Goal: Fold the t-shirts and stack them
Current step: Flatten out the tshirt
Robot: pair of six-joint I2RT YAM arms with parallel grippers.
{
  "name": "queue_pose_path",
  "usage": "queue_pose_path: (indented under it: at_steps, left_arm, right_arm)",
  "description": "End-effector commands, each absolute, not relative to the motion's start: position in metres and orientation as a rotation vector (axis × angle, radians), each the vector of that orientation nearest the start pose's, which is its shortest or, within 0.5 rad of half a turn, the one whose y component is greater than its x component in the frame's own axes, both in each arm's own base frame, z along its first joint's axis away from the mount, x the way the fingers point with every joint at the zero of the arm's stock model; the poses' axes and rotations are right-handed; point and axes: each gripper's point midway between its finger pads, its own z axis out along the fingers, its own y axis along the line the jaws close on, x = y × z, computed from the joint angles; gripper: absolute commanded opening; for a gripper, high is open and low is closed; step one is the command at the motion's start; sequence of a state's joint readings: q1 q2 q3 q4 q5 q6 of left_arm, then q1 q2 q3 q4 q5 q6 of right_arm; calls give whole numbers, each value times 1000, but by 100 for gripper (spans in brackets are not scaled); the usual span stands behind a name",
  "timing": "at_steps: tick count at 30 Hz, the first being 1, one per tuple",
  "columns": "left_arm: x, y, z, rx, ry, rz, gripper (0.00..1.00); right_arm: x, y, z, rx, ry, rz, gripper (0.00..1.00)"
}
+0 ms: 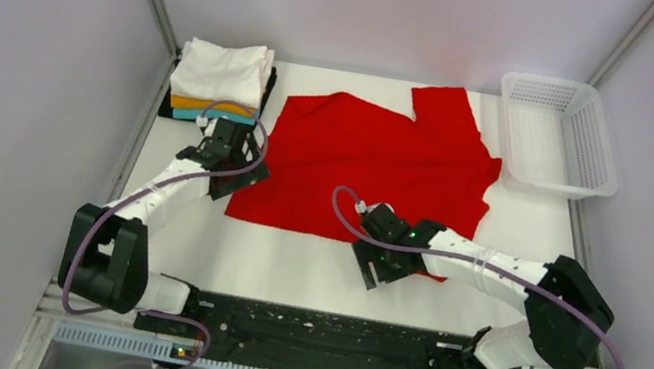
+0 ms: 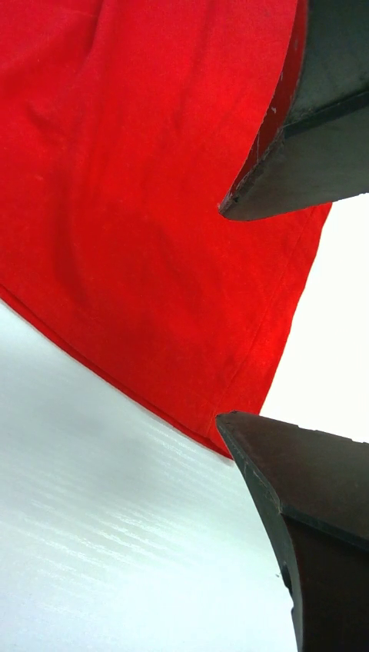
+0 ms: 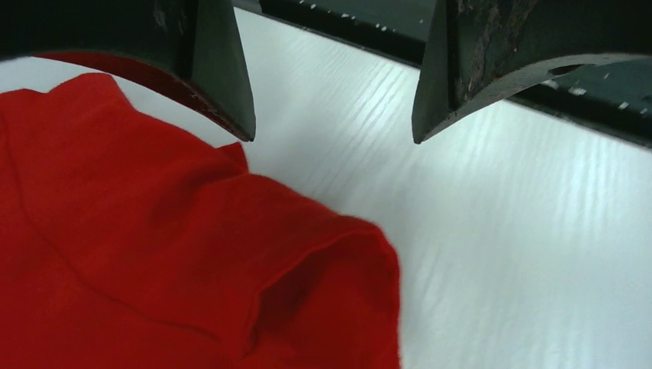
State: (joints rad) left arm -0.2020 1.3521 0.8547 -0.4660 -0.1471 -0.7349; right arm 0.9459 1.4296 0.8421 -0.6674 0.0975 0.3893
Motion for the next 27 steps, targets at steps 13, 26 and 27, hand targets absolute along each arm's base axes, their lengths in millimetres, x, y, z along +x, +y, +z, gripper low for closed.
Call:
queue_pose_path:
  at_steps: [13, 26, 27]
  left_arm:
    - [323, -59, 95, -730, 2359, -173, 99]
    - [332, -55, 101, -698, 2355, -151, 99]
    - [332, -55, 100, -696, 2356, -148, 99]
  right_arm:
    - [212, 166, 31, -339, 2604, -225, 66]
    - [175, 174, 52, -383, 2829, 12, 0]
    - [168, 174, 59, -409, 2863, 25, 0]
